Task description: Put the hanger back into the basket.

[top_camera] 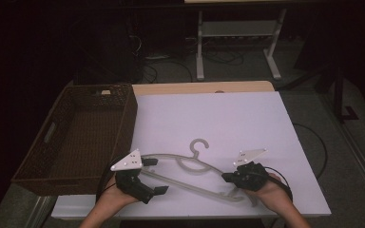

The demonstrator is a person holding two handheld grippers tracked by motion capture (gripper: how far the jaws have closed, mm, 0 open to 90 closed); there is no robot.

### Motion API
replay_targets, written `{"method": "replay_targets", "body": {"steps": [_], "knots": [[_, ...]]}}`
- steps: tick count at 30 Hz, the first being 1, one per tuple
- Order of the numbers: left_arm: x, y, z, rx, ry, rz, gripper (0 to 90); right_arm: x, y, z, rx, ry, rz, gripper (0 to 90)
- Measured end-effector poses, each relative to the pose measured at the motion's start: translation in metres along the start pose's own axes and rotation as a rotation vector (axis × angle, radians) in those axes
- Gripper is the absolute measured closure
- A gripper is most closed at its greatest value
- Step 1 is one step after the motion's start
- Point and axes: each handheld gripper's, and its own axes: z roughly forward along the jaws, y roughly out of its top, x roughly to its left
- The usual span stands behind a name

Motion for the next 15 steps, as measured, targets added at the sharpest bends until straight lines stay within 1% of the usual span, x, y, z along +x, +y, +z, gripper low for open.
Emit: {"method": "replay_targets", "body": {"steps": [1, 3, 4, 6, 10, 11, 12, 13, 14, 15], "knots": [[0.0, 0.0, 0.0, 0.002, 0.0, 0.001, 0.0, 0.001, -0.001, 0.004, 0.032, -0.007, -0.005, 89.2], [0.0, -0.001, 0.0, 0.002, 0.0, 0.003, 0.0, 0.001, -0.001, 0.006, 0.049, -0.012, -0.014, 89.2], [0.001, -0.001, 0.001, 0.005, -0.002, 0.001, 0.0, 0.001, -0.002, 0.008, 0.055, -0.016, -0.022, 89.2], [0.001, -0.002, 0.001, 0.009, -0.002, 0.003, 0.0, 0.002, -0.002, 0.009, 0.065, -0.019, -0.014, 89.2], [0.001, -0.002, 0.002, 0.009, -0.005, -0.003, 0.0, 0.002, -0.003, 0.013, 0.094, -0.033, -0.021, 89.3], [0.001, -0.002, 0.002, 0.007, -0.007, -0.006, 0.0, 0.003, -0.003, 0.015, 0.114, -0.038, -0.029, 89.3], [0.001, -0.002, 0.002, 0.007, -0.007, -0.006, 0.0, 0.003, -0.003, 0.015, 0.114, -0.038, -0.029, 89.3], [0.001, -0.002, 0.002, 0.007, -0.006, -0.006, 0.0, 0.003, -0.004, 0.016, 0.125, -0.053, -0.029, 89.4], [0.001, -0.002, 0.002, 0.007, -0.007, -0.006, 0.0, 0.003, -0.004, 0.016, 0.125, -0.053, -0.029, 89.4], [0.001, -0.002, 0.002, 0.007, -0.008, -0.006, 0.0, 0.003, -0.004, 0.015, 0.127, -0.064, -0.031, 89.4]]}}
